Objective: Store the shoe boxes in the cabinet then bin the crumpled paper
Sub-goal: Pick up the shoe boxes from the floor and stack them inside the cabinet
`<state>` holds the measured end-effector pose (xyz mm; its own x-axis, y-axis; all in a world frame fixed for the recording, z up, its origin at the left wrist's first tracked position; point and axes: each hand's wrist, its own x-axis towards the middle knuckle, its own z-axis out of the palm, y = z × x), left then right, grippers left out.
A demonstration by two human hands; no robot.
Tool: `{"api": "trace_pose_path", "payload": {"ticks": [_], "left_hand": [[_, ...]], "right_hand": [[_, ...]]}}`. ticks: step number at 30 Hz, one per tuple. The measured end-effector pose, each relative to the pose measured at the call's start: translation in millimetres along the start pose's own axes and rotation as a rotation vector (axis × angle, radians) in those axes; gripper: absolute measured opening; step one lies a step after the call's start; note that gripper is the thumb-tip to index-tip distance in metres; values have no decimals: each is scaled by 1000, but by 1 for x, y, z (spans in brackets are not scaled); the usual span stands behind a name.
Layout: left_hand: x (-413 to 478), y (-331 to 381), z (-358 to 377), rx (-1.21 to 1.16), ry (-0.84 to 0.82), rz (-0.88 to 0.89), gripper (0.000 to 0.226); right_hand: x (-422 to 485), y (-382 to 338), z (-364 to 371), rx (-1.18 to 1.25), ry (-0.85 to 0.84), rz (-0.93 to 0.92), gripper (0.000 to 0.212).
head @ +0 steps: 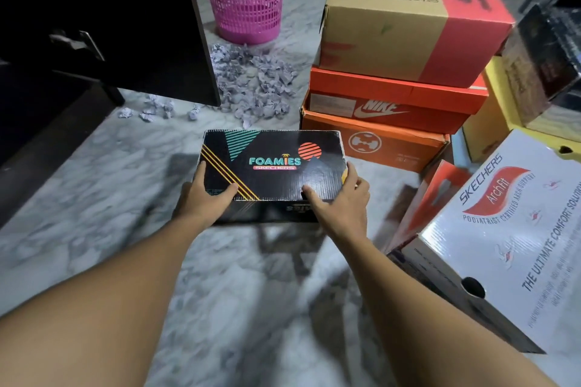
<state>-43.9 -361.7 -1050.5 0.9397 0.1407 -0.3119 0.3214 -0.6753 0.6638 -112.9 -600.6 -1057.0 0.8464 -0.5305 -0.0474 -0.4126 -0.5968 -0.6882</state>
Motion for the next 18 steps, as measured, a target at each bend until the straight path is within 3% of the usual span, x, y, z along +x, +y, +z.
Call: {"api": "trace_pose_path", "payload": {"ticks": [3,7,18], "left_hand": [[-3,-13,-10,7,52,0,95],[-6,-21,-14,-75,15,-23,107],[-22,-23,-21,-95,89,-50,102]], "right_hand": [[-6,14,6,187,-43,63,106],[-10,19,3,406,-159,121,106],[-10,13,13,359,-165,-38,105]]}}
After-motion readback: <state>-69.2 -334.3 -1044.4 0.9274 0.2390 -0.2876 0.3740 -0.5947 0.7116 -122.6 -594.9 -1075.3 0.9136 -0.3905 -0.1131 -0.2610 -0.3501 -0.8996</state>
